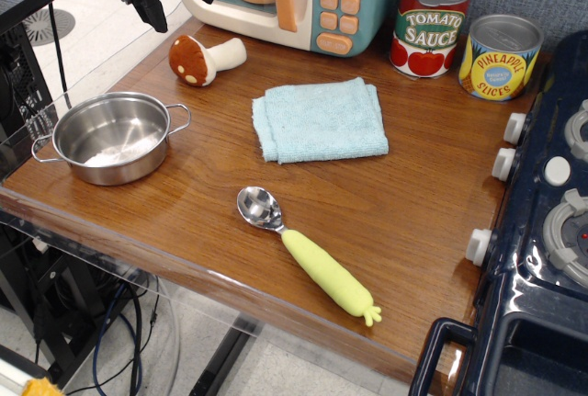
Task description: Move the blue cloth to the right of the spoon
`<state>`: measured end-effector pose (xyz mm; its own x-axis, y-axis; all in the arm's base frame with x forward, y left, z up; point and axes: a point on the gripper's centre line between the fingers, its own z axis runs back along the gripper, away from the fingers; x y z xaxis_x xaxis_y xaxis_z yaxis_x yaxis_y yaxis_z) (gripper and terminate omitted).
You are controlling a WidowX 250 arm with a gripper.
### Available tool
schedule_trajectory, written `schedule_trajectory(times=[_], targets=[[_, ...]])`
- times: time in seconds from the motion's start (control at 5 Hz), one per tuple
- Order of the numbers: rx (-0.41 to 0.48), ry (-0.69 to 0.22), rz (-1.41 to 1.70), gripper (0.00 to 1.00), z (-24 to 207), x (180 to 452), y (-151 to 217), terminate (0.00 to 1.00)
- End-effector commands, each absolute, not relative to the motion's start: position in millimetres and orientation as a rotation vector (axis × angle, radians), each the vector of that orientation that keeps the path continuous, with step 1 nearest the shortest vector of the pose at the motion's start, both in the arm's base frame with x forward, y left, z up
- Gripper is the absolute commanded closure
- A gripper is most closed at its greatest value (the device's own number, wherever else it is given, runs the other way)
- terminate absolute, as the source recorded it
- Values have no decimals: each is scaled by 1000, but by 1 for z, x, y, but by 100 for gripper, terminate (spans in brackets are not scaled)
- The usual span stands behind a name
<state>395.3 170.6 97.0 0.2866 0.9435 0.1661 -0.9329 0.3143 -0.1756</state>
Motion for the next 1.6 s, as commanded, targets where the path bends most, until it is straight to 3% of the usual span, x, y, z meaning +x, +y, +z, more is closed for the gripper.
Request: schedule_trajectory(times=[0.0,0.6,1.4], targets=[[-47,-257,1254,0,97,395,171,0],[-84,-261,1096,0,95,382,110,0],[-33,-222,911,0,49,402,42,0]])
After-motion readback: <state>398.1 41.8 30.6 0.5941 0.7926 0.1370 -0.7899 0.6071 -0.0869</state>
